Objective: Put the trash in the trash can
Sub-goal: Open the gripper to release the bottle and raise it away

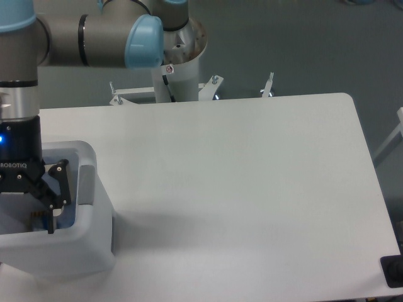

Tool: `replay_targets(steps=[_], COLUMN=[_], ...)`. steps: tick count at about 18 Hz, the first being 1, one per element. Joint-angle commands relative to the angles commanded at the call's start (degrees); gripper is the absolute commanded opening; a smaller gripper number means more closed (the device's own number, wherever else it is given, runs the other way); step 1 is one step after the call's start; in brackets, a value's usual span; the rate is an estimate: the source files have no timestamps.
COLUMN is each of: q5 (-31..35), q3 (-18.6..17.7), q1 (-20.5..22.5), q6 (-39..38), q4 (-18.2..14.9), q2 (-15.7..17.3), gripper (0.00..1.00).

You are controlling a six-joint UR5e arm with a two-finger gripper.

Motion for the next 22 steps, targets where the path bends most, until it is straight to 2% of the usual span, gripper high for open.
replay_targets(steps=[3,6,9,12,14,17,21,22], q5=[5.8,9.41,16.25,19.53,19.53,19.44,19.09,18.83], q3=[0.26,0.0,0.43,-1.49,-2.46,-2.46,-2.55,-2.55], q1=[2.89,5.97,7.91,9.14,11.42,12.48,13.1,13.62], q6=[1.22,7.36,11.76,17.03,21.07,24.42,34.6,36.37], q4=[0.09,-0.09,-0.26,-0.79,-4.37,-13.68,-23.71,-25.12], q2=[0.26,0.26,0.18,0.53,2.63,3.87,7.03,7.47], gripper=[1.0,1.0,1.0,1.0,1.0,1.0,1.0,1.0])
